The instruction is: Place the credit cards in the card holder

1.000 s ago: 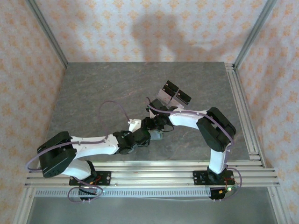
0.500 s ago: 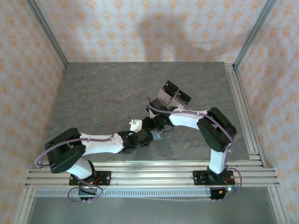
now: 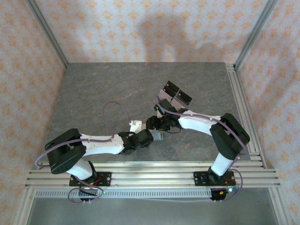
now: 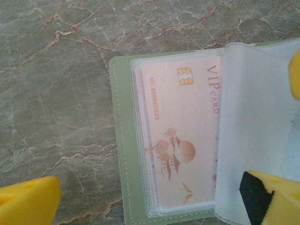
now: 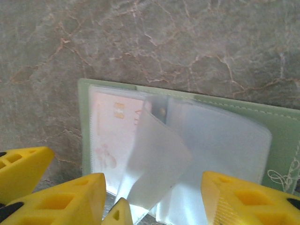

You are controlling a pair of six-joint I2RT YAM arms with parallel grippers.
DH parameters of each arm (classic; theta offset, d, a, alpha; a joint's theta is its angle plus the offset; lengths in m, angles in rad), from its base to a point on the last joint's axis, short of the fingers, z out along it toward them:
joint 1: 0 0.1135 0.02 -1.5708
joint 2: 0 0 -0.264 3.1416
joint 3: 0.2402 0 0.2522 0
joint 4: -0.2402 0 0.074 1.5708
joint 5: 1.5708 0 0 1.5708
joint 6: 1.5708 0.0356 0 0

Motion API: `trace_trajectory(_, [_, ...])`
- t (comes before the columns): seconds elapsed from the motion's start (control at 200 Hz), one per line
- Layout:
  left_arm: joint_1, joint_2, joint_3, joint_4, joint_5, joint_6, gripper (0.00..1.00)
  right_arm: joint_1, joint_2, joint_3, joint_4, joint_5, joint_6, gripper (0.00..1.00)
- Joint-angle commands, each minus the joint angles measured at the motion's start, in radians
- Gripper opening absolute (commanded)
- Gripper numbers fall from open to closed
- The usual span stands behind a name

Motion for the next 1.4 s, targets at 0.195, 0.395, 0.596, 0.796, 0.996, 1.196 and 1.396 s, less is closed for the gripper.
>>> trace_trajectory(0.195, [-0.005,-0.031,-0.023,-0.022,-0.065,-0.019,1.0,0.007,0.07,0.003,0.094,-0.06,0.043,0.56])
trace_trajectory(0.395, [-0.005,-0.074,-0.027,-0.041,-0.074,-0.019,1.0,0.028,0.089,0.05,0.091,-0.084,0.048,0.56])
trace_trajectory(0.596, [-0.005,-0.228,-0.06,-0.113,-0.122,-0.045,1.0,0.07,0.102,0.109,0.058,-0.075,0.053,0.56])
trace_trajectory(0.796, [-0.005,-0.381,-0.089,-0.224,-0.172,-0.092,1.0,0.112,0.196,0.19,0.029,-0.058,0.057,0.56])
trace_trajectory(0.996, [-0.003,-0.475,-0.12,-0.271,-0.198,-0.128,1.0,0.125,0.288,0.239,0.027,-0.053,0.073,0.56])
trace_trajectory(1.196, [-0.003,-0.489,-0.135,-0.278,-0.195,-0.145,1.0,0.125,0.248,0.264,-0.017,-0.051,0.055,0.56])
trace_trajectory(1.396, [0.011,-0.451,-0.126,-0.254,-0.183,-0.133,1.0,0.084,0.095,0.323,-0.117,-0.011,-0.006,0.57])
